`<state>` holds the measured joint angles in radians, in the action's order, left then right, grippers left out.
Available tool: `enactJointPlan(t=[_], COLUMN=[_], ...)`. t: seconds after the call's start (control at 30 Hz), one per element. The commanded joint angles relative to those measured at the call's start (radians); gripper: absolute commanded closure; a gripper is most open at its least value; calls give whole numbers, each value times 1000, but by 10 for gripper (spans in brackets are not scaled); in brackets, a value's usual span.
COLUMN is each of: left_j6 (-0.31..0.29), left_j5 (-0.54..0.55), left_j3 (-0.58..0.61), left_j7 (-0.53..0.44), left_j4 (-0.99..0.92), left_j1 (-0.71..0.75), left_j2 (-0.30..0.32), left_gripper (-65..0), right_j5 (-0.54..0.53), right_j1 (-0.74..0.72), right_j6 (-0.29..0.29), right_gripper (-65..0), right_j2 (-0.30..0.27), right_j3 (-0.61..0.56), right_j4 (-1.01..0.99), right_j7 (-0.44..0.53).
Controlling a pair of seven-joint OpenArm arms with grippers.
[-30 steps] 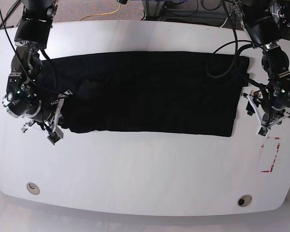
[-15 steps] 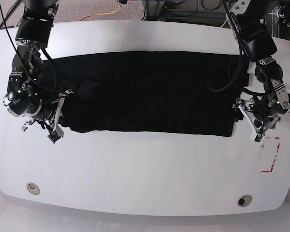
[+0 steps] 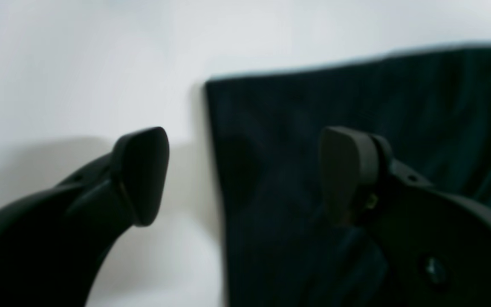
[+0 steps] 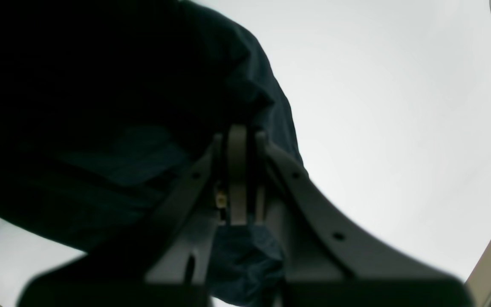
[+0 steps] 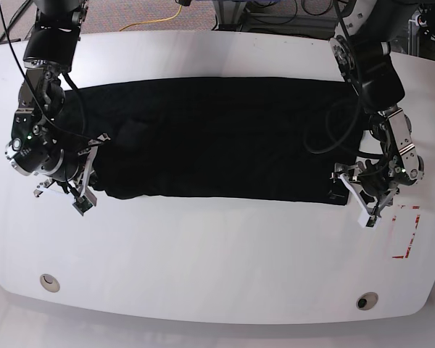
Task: Layout the t-shirt on the table in an organized manner, then fold the t-shirt properly
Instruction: 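Grasp the shirt's opposite edge with both grippers, then fold the grasped edge over toward the held edge with both grippers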
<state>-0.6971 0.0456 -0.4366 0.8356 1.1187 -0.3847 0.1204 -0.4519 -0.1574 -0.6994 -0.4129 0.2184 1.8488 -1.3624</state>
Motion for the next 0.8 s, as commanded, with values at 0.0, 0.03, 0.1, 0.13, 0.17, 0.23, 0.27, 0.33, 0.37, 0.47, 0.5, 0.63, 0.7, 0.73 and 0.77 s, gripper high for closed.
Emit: enactJointPlan(t=[0.0, 0.03, 0.1, 0.13, 0.17, 0.23, 0.27, 0.33, 0.37, 0.47, 0.5, 0.63, 0.7, 0.73, 0.77], left_j6=[-1, -1, -1, -1, -1, -1, -1, -1, -1, -1, -1, -1, -1, -1, -1], left_j5=[12, 12, 12, 12, 12, 12, 10, 10, 10, 9, 9, 9, 9, 9, 9], left_j3=[0, 0, 0, 0, 0, 0, 0, 2, 2, 15, 31, 72, 97, 103, 109], left_j7=[-43, -54, -71, -83, -89, -109, -117, -137, -147, -169, -178, -203, -215, -218, -218], left_j4=[-32, -52, -81, -108, -124, -157, -168, -205, -217, -254, -268, -300, -308, -309, -309], left_j1=[-43, -49, -59, -67, -70, -78, -79, -79, -79, -79, -79, -76, -75, -73, -73], left_j2=[9, 9, 9, 9, 9, 9, 9, 11, 12, 12, 14, 14, 14, 14, 14], left_gripper=[-522, -522, -522, -522, -522, -522, -522, -522, -522, -522, -521, -518, -518, -518, -518], right_j5=[-6, -6, -6, -6, -6, -6, -6, -6, -6, -6, -6, -6, -6, -6, -6], right_j1=[-20, -20, -20, -20, -20, -20, -20, -20, -20, -20, -20, -20, -20, -20, -20], right_j6=[1, 1, 1, 1, 1, 1, 1, 1, 1, 1, 1, 1, 1, 1, 1], right_gripper=[0, 0, 0, 0, 0, 0, 0, 0, 0, 0, 0, 0, 0, 0, 0], right_j2=[-16, -16, -16, -16, -16, -16, -16, -16, -16, -16, -16, -16, -16, -16, -16], right_j3=[6, 6, 6, 6, 6, 6, 6, 6, 6, 8, 9, 9, 9, 9, 9], right_j4=[18, 18, 18, 18, 18, 18, 18, 18, 18, 18, 18, 18, 18, 18, 18], right_j7=[16, 16, 16, 16, 16, 16, 16, 16, 16, 16, 16, 16, 16, 16, 16])
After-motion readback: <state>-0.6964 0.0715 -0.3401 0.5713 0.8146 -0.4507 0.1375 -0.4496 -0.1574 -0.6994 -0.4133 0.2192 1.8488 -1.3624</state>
